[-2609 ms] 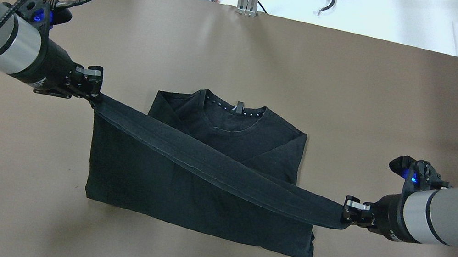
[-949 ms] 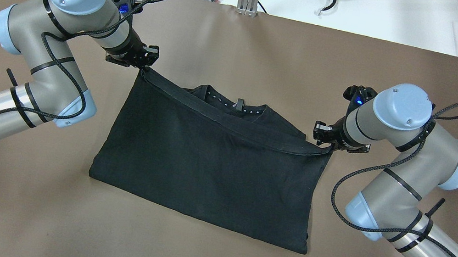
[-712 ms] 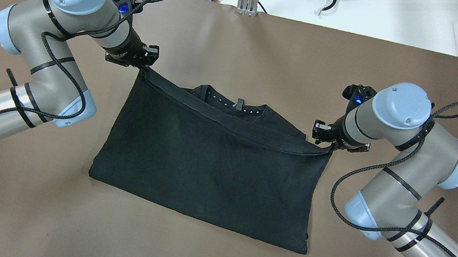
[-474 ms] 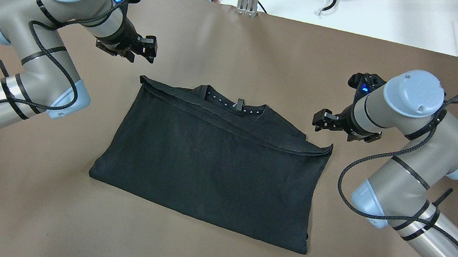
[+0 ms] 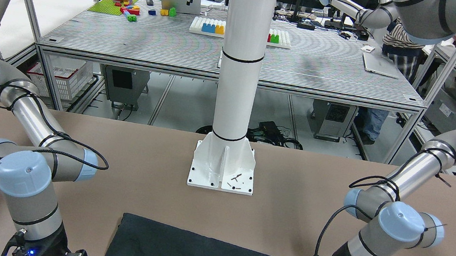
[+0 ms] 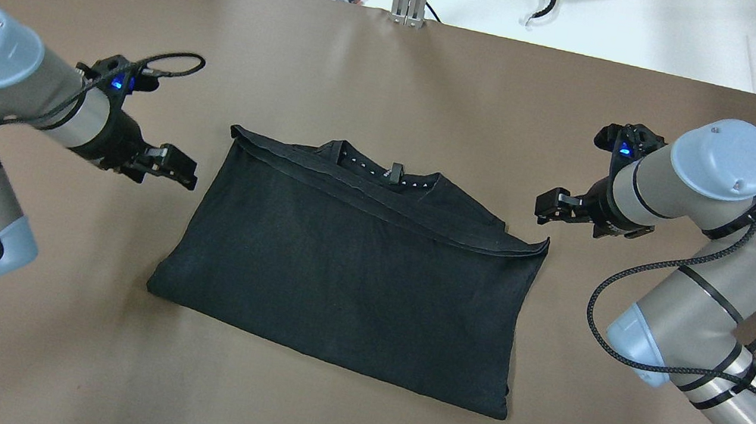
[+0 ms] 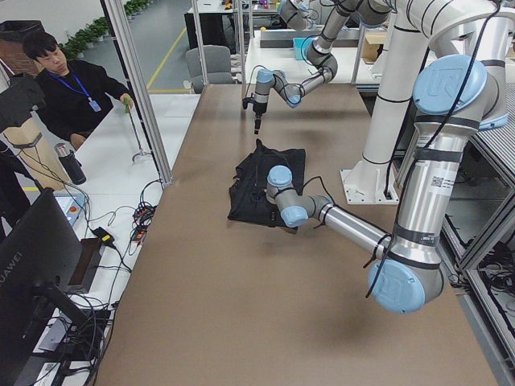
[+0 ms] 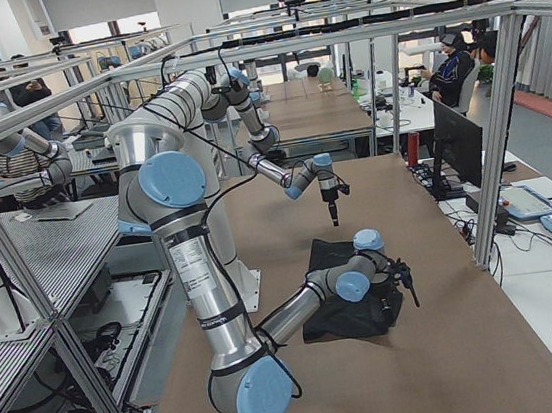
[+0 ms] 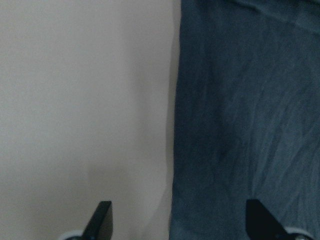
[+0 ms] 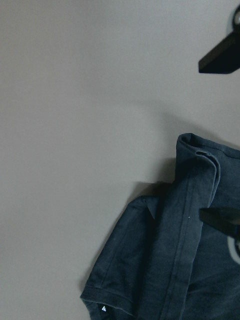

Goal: Fold clothes

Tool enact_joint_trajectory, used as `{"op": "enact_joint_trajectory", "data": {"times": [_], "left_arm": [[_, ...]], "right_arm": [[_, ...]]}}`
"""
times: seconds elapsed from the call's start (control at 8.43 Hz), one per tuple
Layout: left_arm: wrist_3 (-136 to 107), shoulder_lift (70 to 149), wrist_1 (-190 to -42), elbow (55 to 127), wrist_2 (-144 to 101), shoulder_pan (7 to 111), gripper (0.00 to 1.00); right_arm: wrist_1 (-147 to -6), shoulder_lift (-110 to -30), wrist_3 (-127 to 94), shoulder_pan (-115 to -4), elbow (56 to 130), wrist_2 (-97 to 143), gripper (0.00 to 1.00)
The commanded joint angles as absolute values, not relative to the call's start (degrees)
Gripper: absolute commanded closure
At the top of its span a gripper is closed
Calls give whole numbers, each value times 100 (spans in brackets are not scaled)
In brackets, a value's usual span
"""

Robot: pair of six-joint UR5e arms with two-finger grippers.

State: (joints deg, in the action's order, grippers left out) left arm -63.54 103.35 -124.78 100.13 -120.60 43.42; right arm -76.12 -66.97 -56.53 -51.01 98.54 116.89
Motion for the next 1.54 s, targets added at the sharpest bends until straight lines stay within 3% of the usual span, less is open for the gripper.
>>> {"op": "enact_joint_trajectory", "data": {"times": [0.0, 0.12, 0.24, 0.83, 1.19, 1.42], "left_arm": [[-6879, 9844, -13183, 10055, -11533, 3527, 6], [-7004, 9870, -13210, 10055, -11331, 3307, 7], [-7188, 9914, -13227, 10055, -11286, 3279, 16], [-7365, 9940, -13403, 10002, -11285, 3278, 73], [-7610, 9941, -13490, 10020, -11268, 3278, 100], [-7594, 9923, -13526, 10054, -11093, 3304, 100]], "right_arm": [[-7611, -6671, -5660, -5089, 9879, 11689, 6], [-7611, -6671, -5660, -5089, 9879, 11689, 6], [-7611, -6671, -5651, -5089, 9879, 11689, 6], [-7611, -6680, -5651, -5089, 9879, 11689, 6], [-7603, -6688, -5660, -5071, 9888, 11689, 6], [-7603, -6688, -5660, -5063, 9879, 11681, 6]]}}
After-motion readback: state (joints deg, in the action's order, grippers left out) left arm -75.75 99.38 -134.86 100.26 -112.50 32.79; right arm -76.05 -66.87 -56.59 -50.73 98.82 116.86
